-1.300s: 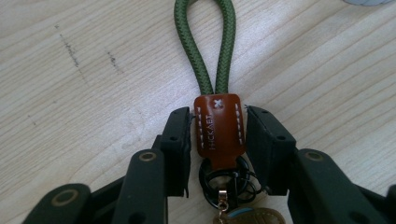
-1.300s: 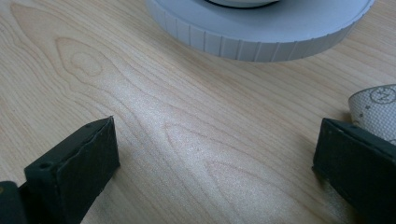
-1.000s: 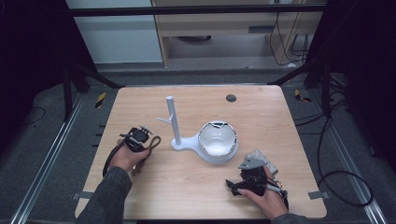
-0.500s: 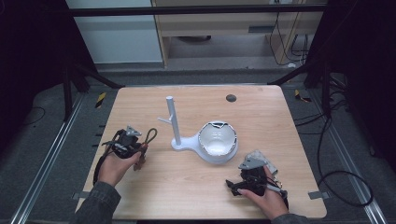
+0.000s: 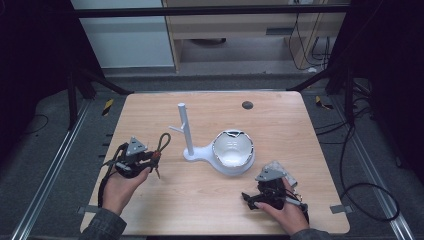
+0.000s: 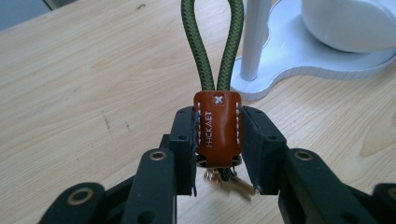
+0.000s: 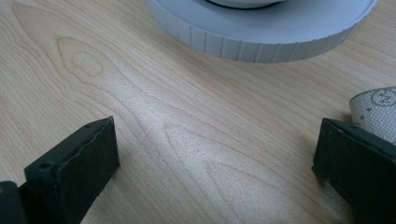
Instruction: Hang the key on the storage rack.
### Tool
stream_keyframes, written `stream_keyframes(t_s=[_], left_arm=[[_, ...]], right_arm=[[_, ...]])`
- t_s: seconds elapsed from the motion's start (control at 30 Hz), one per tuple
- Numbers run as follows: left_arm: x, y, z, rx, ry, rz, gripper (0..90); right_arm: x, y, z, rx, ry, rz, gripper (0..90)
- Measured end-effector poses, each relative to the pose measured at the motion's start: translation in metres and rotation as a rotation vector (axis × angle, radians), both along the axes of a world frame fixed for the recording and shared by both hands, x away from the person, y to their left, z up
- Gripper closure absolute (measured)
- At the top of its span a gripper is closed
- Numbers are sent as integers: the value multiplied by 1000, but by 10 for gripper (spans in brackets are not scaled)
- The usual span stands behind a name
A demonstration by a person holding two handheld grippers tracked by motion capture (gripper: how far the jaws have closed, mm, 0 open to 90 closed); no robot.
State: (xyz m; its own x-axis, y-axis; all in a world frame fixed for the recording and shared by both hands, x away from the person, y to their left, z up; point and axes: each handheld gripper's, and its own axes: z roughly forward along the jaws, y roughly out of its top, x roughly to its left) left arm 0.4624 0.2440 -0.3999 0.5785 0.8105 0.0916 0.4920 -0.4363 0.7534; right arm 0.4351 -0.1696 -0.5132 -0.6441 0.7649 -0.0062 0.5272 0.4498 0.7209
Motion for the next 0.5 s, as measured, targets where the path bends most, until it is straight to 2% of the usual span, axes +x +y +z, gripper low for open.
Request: stream_keyframes(t_s=[0.17, 0.5], left_arm=[[-9, -5, 3, -33, -37, -18, 662], [-20, -10, 7, -58, -70, -37, 662]], right_arm=[[0, 0, 0, 1, 1, 0, 2], [0, 0, 0, 1, 2, 0, 2]])
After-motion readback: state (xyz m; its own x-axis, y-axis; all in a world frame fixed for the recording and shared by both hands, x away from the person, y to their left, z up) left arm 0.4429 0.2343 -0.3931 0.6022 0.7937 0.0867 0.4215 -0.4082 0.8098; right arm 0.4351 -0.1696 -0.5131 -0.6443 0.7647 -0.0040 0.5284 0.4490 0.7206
